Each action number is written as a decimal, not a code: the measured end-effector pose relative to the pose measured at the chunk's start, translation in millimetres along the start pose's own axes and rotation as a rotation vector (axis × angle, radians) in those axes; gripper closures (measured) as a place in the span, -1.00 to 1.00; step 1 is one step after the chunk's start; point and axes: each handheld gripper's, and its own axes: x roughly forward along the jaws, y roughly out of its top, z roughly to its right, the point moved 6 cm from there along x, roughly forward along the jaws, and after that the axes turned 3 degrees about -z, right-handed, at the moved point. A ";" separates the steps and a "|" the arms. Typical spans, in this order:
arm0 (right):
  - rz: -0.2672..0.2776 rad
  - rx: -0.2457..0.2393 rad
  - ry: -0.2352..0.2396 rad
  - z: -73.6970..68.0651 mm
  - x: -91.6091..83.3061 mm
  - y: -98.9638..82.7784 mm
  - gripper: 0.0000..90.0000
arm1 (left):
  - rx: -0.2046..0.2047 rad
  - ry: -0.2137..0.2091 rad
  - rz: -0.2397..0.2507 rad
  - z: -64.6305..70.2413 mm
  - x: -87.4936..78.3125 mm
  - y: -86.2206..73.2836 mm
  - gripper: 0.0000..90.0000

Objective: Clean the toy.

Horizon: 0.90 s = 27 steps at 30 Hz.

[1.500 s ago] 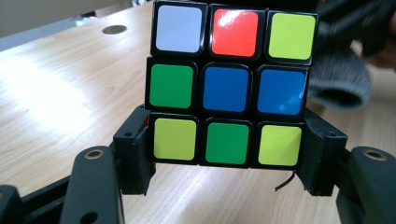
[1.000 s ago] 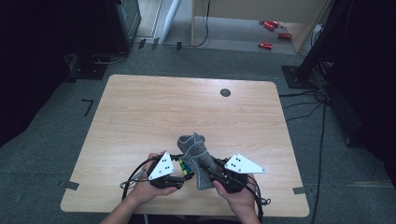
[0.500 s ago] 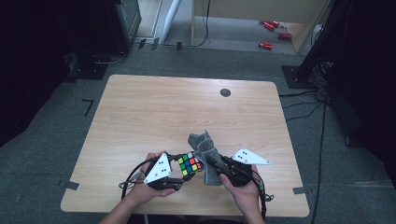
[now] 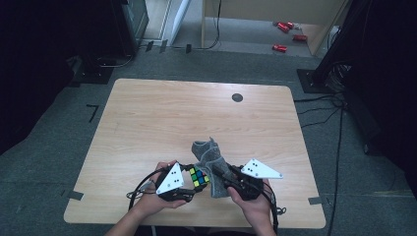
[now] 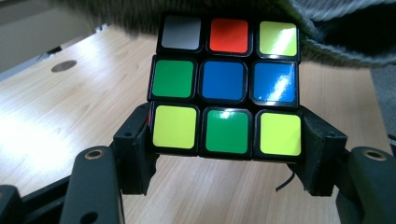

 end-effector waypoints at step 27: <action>-0.046 0.061 -0.032 18.5 4.7 -12.4 0.52 | -0.024 0.003 0.039 -5.2 -7.2 6.0 -0.24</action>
